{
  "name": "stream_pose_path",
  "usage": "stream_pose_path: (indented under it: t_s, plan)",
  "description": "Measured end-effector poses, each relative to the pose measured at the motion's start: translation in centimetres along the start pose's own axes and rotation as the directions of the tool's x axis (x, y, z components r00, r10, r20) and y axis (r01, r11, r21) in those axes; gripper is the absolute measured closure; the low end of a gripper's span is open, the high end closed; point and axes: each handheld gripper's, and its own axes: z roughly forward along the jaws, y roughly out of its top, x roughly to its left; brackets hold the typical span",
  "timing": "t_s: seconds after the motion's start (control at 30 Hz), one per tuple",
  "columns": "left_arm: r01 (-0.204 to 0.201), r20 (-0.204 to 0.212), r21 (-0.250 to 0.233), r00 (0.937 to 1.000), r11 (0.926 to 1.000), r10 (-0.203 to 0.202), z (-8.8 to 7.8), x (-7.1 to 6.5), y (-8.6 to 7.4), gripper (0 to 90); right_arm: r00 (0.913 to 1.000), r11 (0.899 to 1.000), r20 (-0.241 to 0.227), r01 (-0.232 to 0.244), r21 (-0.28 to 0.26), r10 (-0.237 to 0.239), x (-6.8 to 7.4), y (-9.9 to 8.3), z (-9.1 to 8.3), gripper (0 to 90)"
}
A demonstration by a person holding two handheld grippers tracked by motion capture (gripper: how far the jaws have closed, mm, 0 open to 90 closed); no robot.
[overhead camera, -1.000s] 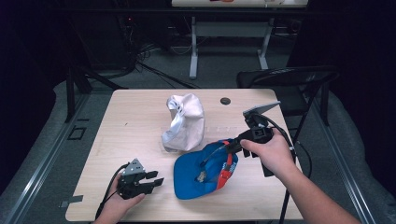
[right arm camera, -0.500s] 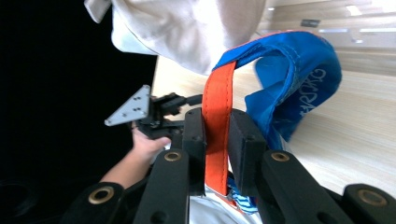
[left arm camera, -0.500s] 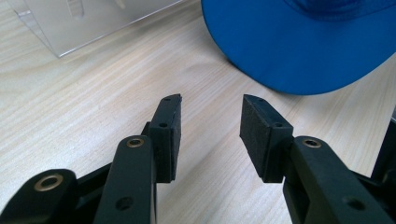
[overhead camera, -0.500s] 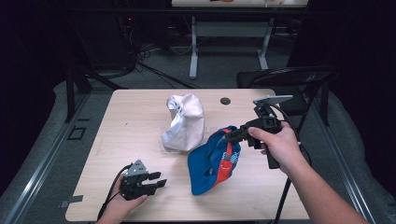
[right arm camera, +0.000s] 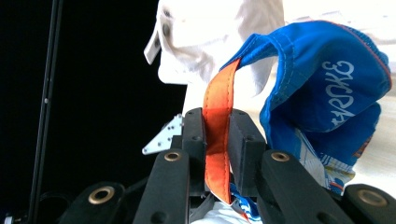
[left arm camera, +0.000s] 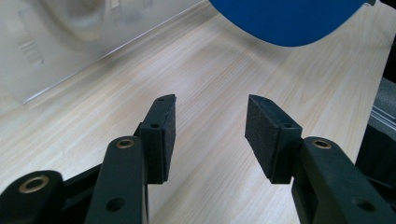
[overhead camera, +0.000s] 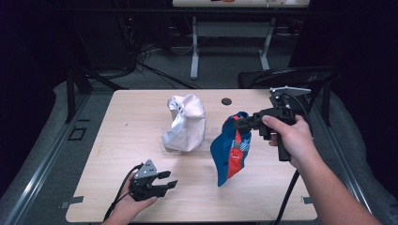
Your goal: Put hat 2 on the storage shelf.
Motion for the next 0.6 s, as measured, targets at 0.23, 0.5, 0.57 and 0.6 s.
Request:
stream_pose_path:
  t_s: [0.23, 0.5, 0.57, 0.6]
  plan:
    - [-0.019, 0.013, -0.03, 0.9997, 0.9994, 0.019, 0.8, -1.2, 1.6, 50.4, 0.9996, 0.998, -0.021, -0.021, -0.059, 0.019, 0.4, 1.1, -1.6, 78.2]
    - [-0.081, 0.021, -0.054, 0.9964, 0.9953, 0.082, 2.0, -3.2, 4.3, 49.1, 0.9998, 0.995, -0.008, -0.019, -0.102, 0.019, 1.2, 2.5, -2.4, 78.2]
    - [-0.102, 0.019, -0.062, 0.9945, 0.9928, 0.103, 2.4, -3.7, 4.9, 48.4, 0.9997, 0.993, -0.003, -0.023, -0.116, 0.023, 1.2, 3.0, -2.5, 78.2]
    - [-0.11, 0.019, -0.065, 0.9936, 0.9919, 0.111, 2.6, -3.9, 5.1, 48.1, 0.9997, 0.992, 0.001, -0.023, -0.121, 0.023, 1.2, 3.2, -2.6, 78.2]
